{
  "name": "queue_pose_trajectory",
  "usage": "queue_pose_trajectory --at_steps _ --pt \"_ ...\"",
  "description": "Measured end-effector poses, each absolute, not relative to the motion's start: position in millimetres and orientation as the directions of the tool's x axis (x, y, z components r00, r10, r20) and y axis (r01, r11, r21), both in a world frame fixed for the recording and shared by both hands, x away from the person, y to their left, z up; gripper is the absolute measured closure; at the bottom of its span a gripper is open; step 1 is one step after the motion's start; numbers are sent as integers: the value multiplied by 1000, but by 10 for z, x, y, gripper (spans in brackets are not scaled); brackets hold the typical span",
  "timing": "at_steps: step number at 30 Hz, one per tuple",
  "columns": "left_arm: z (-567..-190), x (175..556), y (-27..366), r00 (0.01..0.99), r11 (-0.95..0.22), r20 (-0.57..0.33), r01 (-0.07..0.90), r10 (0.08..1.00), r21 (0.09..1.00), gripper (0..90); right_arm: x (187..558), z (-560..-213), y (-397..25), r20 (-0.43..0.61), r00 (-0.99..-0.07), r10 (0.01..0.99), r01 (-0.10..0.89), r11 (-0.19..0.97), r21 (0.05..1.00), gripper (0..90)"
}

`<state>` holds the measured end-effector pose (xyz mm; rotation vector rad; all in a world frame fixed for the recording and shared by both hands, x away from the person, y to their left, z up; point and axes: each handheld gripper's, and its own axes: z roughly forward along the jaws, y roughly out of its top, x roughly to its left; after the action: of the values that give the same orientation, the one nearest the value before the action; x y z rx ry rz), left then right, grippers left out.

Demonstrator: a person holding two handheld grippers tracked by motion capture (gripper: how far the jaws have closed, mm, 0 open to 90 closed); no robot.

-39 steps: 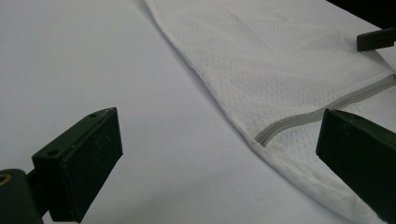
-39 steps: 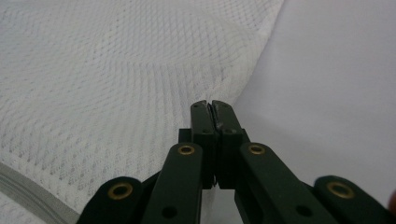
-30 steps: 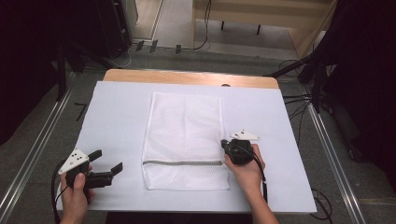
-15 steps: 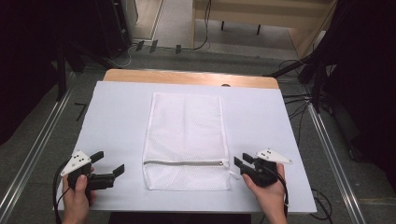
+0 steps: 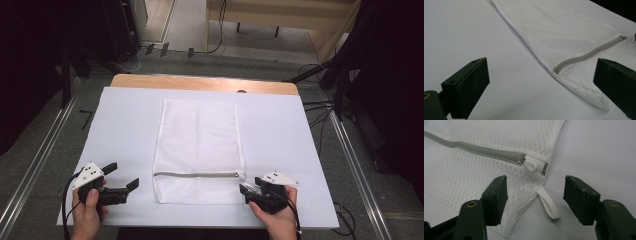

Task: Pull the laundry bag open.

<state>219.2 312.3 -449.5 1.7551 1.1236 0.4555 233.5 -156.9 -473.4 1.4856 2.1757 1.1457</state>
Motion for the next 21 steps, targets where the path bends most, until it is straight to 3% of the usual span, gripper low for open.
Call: queue_pose_trajectory --at_steps 14,21 --pt "-4488 2174 2905 554 -131 -181 476 813 870 4 2340 -4810 -1310 47 -406 913 652 253 715 408" --pt "-4490 2165 2702 585 -128 -212 484 783 866 4 2350 -4799 -1350 68 -375 925 666 217 714 656"
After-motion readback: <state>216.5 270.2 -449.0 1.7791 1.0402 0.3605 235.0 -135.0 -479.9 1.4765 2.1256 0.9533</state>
